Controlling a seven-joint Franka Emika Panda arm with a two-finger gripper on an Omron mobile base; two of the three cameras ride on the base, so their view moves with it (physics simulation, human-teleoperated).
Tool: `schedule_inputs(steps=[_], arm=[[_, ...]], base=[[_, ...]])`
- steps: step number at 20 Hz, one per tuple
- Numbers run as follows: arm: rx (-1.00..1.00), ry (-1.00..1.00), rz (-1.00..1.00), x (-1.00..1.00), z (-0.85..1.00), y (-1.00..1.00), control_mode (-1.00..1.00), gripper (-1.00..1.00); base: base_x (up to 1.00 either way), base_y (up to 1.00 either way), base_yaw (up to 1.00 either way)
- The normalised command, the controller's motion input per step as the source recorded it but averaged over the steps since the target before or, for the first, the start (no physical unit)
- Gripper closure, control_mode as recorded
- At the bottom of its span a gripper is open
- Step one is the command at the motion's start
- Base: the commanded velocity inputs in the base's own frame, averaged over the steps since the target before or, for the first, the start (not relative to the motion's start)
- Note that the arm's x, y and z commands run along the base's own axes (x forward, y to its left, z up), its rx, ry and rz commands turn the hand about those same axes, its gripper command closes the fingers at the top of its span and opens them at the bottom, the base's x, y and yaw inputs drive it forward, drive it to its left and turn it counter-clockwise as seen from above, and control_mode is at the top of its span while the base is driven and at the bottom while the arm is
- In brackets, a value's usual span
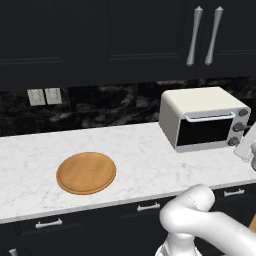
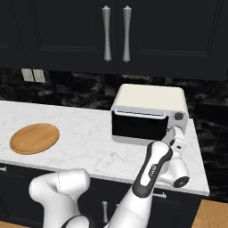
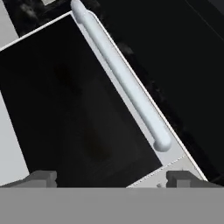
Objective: Pick up the kebab skewer and baguette bread, and place them inside the toaster oven. Close the toaster oven door and start by setting the timer.
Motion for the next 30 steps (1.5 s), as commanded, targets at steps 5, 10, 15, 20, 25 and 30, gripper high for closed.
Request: schedule_inputs(steps=[5, 10, 15, 20, 25, 30], arm=[[-0.19, -0.07, 0.00, 0.03, 0.00, -0.45, -1.00, -1.00], [-0.20, -0.06, 0.00, 0.08, 0.00, -0.33, -1.00, -1.00], [-0.17, -0.05, 0.00, 0.41, -0.04, 0.00, -1.00, -1.00], [-0.09, -0.02, 0.00, 0.27, -0.12, -0.02, -1.00, -1.00], [-0.04, 0.00, 0.00, 0.13, -0.17, -0.11, -1.00, -1.00], [-0.02, 0.00, 0.00, 0.26, -0.13, -0.11, -1.00, -1.00]], base=[[0.00, 0.00, 0.00], [0.00, 0.00, 0.00], [0.00, 0.00, 0.00], [0.00, 0.00, 0.00], [0.00, 0.00, 0.00], [0.00, 0.00, 0.00]])
